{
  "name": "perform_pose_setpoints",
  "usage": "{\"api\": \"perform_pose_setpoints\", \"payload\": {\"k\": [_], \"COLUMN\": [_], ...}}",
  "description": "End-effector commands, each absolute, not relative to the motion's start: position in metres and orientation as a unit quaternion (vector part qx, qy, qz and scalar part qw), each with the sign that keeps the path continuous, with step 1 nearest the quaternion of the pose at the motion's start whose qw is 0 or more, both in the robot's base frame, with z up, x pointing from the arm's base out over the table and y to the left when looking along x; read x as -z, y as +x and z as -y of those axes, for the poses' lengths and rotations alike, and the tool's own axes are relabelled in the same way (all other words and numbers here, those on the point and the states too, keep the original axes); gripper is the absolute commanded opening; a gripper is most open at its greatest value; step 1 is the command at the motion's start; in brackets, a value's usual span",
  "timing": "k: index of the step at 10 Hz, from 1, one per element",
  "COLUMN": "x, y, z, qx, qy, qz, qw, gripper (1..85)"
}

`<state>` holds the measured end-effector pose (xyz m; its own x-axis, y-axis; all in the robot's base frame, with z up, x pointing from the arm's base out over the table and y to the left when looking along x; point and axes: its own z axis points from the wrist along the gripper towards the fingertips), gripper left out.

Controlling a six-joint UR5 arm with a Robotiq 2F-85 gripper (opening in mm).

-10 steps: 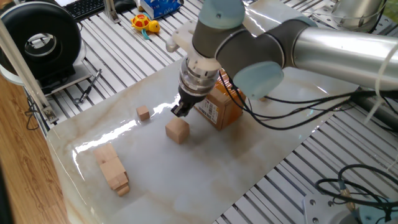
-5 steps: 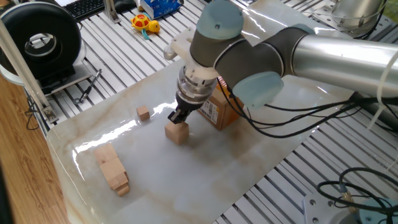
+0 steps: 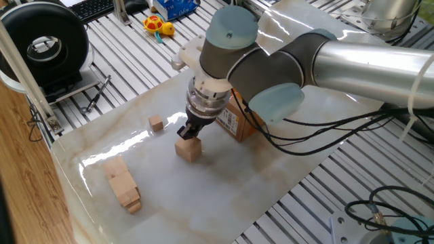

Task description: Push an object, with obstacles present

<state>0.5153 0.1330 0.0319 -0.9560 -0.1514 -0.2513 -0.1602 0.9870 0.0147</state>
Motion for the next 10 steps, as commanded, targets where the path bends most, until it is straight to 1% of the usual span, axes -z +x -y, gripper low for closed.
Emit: {"api": "perform_pose_setpoints", "payload": {"k": [1, 6, 8, 10], "x": [-0.036, -0.038, -0.037, -0.044], "y": [0.515, 0.507, 0.51, 0.513], "z": [-0.144, -0.137, -0.129, -0.121], "qx": [-0.025, -0.015, -0.011, -0.006], "qy": [-0.068, -0.066, -0.068, -0.073], "qz": [-0.99, -0.991, -0.991, -0.992], "qw": [0.121, 0.115, 0.112, 0.102], "gripper": [1.3, 1.3, 1.3, 1.3]}}
